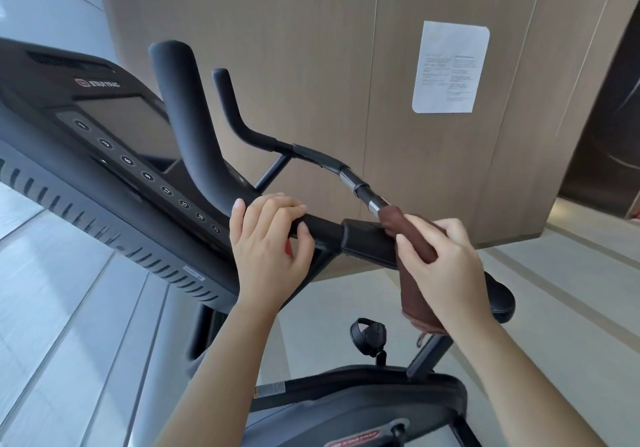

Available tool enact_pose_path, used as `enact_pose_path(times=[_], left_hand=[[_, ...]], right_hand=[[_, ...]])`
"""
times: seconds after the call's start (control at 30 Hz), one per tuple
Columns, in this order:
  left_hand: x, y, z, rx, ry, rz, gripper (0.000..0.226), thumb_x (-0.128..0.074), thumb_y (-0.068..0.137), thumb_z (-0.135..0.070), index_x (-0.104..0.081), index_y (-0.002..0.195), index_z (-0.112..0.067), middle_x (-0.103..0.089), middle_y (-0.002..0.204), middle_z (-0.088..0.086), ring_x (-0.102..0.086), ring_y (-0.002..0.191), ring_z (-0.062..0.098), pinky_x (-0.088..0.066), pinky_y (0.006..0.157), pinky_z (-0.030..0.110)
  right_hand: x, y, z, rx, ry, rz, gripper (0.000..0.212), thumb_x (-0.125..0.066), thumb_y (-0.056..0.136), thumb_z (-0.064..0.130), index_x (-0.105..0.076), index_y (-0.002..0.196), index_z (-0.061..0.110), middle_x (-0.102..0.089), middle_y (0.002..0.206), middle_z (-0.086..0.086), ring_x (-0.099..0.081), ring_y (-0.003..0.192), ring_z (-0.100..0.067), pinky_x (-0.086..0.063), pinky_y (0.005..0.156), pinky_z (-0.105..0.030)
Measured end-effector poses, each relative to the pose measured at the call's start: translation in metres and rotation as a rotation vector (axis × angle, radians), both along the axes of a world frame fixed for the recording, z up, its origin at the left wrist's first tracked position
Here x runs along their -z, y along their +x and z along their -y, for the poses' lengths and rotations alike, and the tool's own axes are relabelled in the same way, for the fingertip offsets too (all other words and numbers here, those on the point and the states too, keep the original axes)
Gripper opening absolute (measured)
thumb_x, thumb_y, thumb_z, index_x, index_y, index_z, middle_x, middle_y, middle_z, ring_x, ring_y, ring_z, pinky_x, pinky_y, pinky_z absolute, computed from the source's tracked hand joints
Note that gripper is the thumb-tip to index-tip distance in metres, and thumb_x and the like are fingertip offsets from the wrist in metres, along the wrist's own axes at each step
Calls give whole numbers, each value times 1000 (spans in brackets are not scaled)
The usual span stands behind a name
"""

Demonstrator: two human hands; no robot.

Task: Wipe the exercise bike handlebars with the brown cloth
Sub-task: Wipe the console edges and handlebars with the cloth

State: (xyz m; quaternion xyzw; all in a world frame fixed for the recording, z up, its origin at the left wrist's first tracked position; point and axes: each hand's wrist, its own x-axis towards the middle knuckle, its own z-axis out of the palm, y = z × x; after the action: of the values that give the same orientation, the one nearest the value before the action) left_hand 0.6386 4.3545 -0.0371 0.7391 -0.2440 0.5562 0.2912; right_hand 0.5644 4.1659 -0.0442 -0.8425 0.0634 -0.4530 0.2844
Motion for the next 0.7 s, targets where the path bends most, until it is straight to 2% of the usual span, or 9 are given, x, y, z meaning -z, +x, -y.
enact_pose_path(times=[0.07, 0.1, 0.17, 0.2, 0.27, 0.33, 0.43, 0.6, 0.7], left_hand=[[-1, -3, 3, -5, -17, -21, 17, -49, 78, -11, -66, 80, -7, -69, 88, 3, -55, 96, 18, -36, 90, 56], [-1, -4, 3, -7, -22, -33, 18, -49, 78, -11, -66, 80, -7, -69, 89, 3, -55, 96, 19, -36, 90, 56], [0, -6, 4, -19, -27, -54, 18, -48, 79, -12, -65, 81, -7, -68, 90, 3, -54, 99, 19, -34, 92, 57], [1, -6, 5, -27, -27, -58, 18, -47, 79, -12, -65, 82, -8, -68, 91, 3, -53, 101, 19, -33, 93, 57], [1, -6, 7, -42, -31, -53, 19, -47, 79, -12, -64, 82, -7, -68, 92, 3, -52, 102, 18, -31, 97, 56], [2, -5, 7, -54, -37, -54, 19, -46, 79, -13, -64, 82, -7, -68, 92, 4, -50, 103, 17, -22, 107, 48], [3, -8, 9, -86, -23, -81, 19, -46, 81, -17, -63, 86, -8, -67, 96, 5, -49, 106, 17, -10, 111, 33], [3, -13, 26, -194, -18, -89, 21, -47, 79, -18, -62, 85, -5, -64, 96, 10, -49, 105, 20, -11, 110, 43], [5, -12, 40, -193, 32, -49, 22, -44, 80, -14, -64, 83, -5, -65, 90, 9, -51, 103, 19, -16, 108, 42]], right_hand=[[-11, 4, 2, -52, 4, -11, 30, -63, 80, 29, -66, 110, 28, -54, 95, 2, -57, 87, -19, -43, 74, -26], [-18, 9, 0, -95, 28, 1, 30, -64, 80, 29, -66, 110, 28, -54, 96, 4, -57, 88, -16, -41, 77, -19], [-32, 21, -12, -184, 99, 9, 29, -63, 80, 32, -66, 108, 30, -55, 97, 5, -55, 88, -11, -37, 73, -9], [-36, 28, -20, -189, 75, -20, 27, -62, 80, 35, -67, 107, 33, -55, 97, 4, -54, 86, -11, -37, 68, -11], [-37, 38, -32, -105, -117, -103, 25, -58, 82, 41, -66, 106, 36, -56, 97, 3, -47, 82, -13, -31, 58, -20], [-36, 40, -33, -87, -207, -115, 25, -55, 83, 42, -66, 105, 36, -54, 95, 1, -40, 80, -14, -24, 54, -20], [-35, 37, -19, -200, -233, -93, 24, -55, 84, 37, -65, 105, 33, -44, 87, 2, -41, 79, -16, -21, 53, -13], [-31, 37, 5, -385, -245, -108, 25, -56, 83, 34, -64, 107, 34, -47, 90, 0, -52, 86, -22, -35, 63, -25], [-20, 37, 30, -459, -206, -70, 25, -58, 81, 31, -65, 105, 34, -50, 90, -1, -54, 84, -20, -37, 63, -22]])
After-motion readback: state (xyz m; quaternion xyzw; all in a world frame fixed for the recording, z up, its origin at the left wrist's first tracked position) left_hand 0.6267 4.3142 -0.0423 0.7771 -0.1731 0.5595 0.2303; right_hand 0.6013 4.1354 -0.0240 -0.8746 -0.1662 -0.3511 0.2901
